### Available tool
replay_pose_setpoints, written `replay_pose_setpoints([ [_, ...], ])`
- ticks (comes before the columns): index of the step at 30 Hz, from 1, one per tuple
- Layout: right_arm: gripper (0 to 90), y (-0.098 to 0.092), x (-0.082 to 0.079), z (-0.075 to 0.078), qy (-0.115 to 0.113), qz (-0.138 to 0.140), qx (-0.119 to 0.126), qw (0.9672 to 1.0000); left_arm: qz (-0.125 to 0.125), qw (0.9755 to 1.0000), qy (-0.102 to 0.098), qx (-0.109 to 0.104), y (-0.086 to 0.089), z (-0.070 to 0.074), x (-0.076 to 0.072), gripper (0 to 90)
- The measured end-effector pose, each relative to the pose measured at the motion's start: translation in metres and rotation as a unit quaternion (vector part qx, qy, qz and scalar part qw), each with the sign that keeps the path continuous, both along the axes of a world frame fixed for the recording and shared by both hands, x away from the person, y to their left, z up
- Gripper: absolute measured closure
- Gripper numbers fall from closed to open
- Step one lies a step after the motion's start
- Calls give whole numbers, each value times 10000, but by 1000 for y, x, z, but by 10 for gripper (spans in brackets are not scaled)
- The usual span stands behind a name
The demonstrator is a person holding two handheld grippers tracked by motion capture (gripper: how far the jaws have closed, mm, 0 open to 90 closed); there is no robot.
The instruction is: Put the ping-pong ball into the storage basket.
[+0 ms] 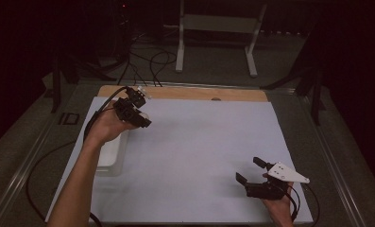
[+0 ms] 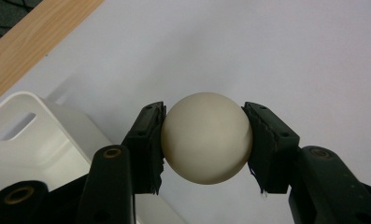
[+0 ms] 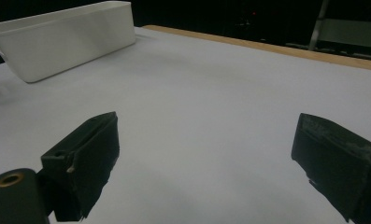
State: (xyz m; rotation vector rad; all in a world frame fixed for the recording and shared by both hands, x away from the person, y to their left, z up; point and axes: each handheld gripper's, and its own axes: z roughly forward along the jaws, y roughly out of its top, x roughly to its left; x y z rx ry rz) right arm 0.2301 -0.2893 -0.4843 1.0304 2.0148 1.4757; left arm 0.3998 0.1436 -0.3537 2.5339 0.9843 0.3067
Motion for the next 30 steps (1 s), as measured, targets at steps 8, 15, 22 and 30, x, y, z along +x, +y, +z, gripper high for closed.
replay_pose_setpoints([
  [8,73,0,0,0,-7,4,1,10000,-66,10000,-41,-4,4,2,-2,512],
  [15,73,0,0,1,-19,10,-5,10000,-45,10000,-45,4,7,2,-1,513],
  [22,73,-1,0,1,-25,12,-10,10000,-49,10000,-44,23,9,1,-1,512],
  [30,73,-1,0,1,-36,23,-17,10000,-129,9999,-85,50,12,1,-2,512],
])
